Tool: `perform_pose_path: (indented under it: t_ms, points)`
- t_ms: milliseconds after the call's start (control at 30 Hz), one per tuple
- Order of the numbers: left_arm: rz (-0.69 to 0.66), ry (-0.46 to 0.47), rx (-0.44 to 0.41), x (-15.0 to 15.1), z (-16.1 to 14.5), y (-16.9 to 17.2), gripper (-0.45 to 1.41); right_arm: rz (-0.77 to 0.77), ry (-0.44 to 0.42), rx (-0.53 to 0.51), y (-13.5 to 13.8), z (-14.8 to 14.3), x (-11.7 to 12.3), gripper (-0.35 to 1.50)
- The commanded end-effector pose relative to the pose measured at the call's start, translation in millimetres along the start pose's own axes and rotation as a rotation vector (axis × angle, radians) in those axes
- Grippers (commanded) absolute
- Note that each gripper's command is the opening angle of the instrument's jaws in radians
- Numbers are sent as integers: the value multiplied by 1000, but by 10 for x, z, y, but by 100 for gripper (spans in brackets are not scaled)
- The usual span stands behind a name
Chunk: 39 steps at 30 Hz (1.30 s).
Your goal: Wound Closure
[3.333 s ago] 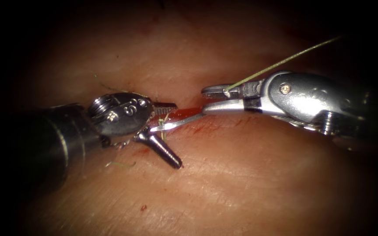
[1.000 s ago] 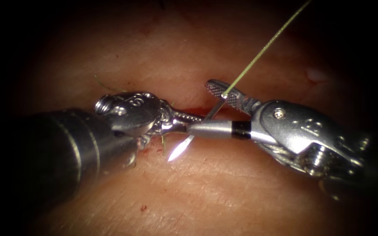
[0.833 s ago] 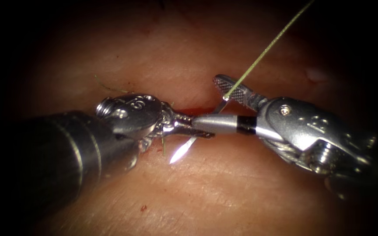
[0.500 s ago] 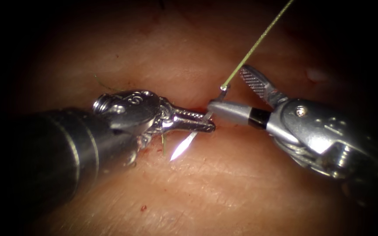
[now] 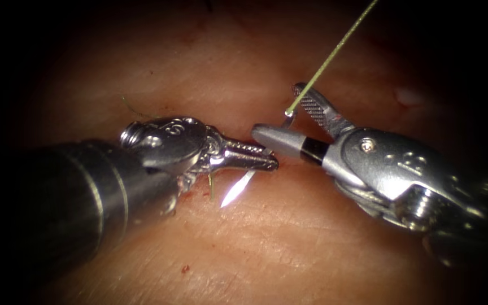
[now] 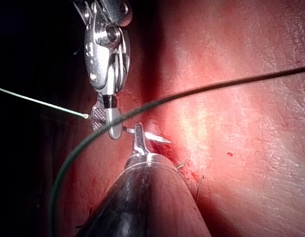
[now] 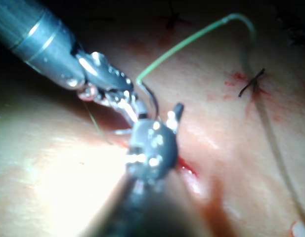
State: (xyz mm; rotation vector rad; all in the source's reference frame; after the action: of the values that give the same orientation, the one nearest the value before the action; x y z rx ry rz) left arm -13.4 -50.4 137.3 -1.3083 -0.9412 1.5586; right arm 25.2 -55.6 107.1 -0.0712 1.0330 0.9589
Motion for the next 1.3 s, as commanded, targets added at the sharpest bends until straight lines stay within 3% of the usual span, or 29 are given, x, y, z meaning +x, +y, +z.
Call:
perform_pose_path:
  t_ms: [33, 267, 300, 367, 433, 633, 833, 933, 1100, 1300]
  points:
    - [2, 0, 0, 1, 4, -6, -45, -1, 4, 17, -2, 8, -1, -35]
    - [1, 2, 2, 1, 5, -4, -45, -33, 7, 76, 8, 6, -2, -35]
    - [1, 3, 3, 1, 6, -4, -23, -52, 9, 92, 10, 6, -3, -35]
    - [-2, 4, 5, 5, 7, -6, 64, -98, 14, 144, 17, 7, -5, -35]
    - [114, 6, 9, 11, 9, -9, 120, -181, 20, 209, 33, 8, -8, -35]
    - [267, -44, 60, -1, 6, -10, 135, -332, 93, 395, 88, 14, -10, -35]
    - [337, -87, 102, -22, 9, -16, 123, -399, 134, 515, 98, 37, -18, -35]
    - [410, -132, 130, -36, 11, -24, 98, -453, 156, 555, 94, 55, -25, -35]
    - [539, -202, 168, -56, 16, -55, 34, -618, 208, 583, 88, 80, -31, -35]
    - [573, -246, 242, -71, 21, -85, 9, -768, 258, 573, 94, 93, -32, -35]
